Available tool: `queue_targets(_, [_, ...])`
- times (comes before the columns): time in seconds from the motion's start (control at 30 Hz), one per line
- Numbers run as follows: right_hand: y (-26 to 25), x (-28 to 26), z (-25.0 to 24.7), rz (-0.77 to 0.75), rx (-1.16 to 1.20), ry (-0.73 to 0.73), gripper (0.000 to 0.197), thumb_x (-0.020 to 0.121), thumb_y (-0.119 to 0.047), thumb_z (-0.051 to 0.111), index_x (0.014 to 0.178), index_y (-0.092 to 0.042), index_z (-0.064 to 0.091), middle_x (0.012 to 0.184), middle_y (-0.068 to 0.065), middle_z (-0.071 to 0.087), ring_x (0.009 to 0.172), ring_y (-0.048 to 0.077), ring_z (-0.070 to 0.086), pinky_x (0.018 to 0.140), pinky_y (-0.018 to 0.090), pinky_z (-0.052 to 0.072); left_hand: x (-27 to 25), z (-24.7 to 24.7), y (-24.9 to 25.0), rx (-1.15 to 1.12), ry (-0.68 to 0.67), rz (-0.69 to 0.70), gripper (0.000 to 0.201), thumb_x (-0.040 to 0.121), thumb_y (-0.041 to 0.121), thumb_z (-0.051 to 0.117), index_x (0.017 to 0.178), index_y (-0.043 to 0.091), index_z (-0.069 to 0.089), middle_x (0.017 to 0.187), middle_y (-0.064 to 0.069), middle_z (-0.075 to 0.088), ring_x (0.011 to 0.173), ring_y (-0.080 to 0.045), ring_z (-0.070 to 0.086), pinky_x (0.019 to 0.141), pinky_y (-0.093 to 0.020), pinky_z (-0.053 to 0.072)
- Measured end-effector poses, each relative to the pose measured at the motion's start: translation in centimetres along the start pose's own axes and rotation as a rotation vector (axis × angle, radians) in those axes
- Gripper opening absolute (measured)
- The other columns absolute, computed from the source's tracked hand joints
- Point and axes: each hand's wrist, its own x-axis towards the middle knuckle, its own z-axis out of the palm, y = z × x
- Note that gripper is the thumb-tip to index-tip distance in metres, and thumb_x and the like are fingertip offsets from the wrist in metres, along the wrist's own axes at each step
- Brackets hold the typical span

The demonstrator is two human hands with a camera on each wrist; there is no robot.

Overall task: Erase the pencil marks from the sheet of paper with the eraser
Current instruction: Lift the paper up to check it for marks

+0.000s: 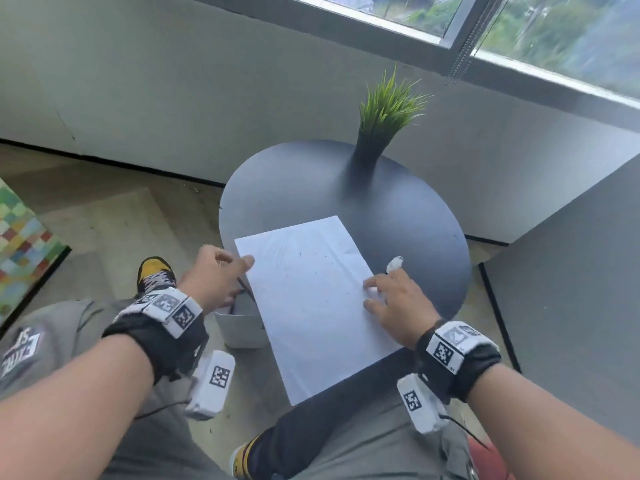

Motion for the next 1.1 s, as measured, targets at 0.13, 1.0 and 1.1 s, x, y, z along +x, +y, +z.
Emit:
queue_targets(0.13, [-2.5, -1.2, 1.1, -0.017, 0.020, -0.016, 0.036, 0.092, -0.040, 0.053, 0.127, -0.035, 0.053, 0.116, -0.007, 0.040, 0.116, 0.019, 0.039, 0.099, 0.034, 0.037, -2.1, 0.8, 0.1, -0.365, -0.194, -0.162, 0.031, 0.096, 0.033, 0.065, 0.113, 0.008, 0.062, 0.097, -0.012, 0.076, 0.069, -0.025, 0.072, 0.058, -0.032, 0.058])
queue_targets(1.0, [-6.2, 0.0, -11.3, -0.225, 0.713, 0.554, 0.007, 0.088, -0.030, 0.069, 0.084, -0.034, 0.074, 0.072, -0.018, 0.067, 0.067, 0.007, 0.059, 0.059, 0.027, 0.047, -4.3, -0.7, 13.7, -0.217, -0.222, 0.571, 0.013, 0.095, 0.016, 0.069, 0.101, 0.024, 0.075, 0.093, -0.004, 0.072, 0.083, -0.020, 0.071, 0.061, -0.022, 0.053])
queue_targets(1.1, [-6.1, -1.3, -8.1, -0.069, 0.603, 0.394, 0.009, 0.089, -0.033, 0.068, 0.082, -0.032, 0.074, 0.075, -0.007, 0.067, 0.069, 0.013, 0.061, 0.061, 0.042, 0.053, -3.1, -0.5, 10.7, 0.037, -0.245, 0.451, 0.022, 0.070, 0.036, 0.081, 0.090, 0.028, 0.077, 0.099, -0.001, 0.076, 0.089, -0.023, 0.072, 0.078, -0.038, 0.060])
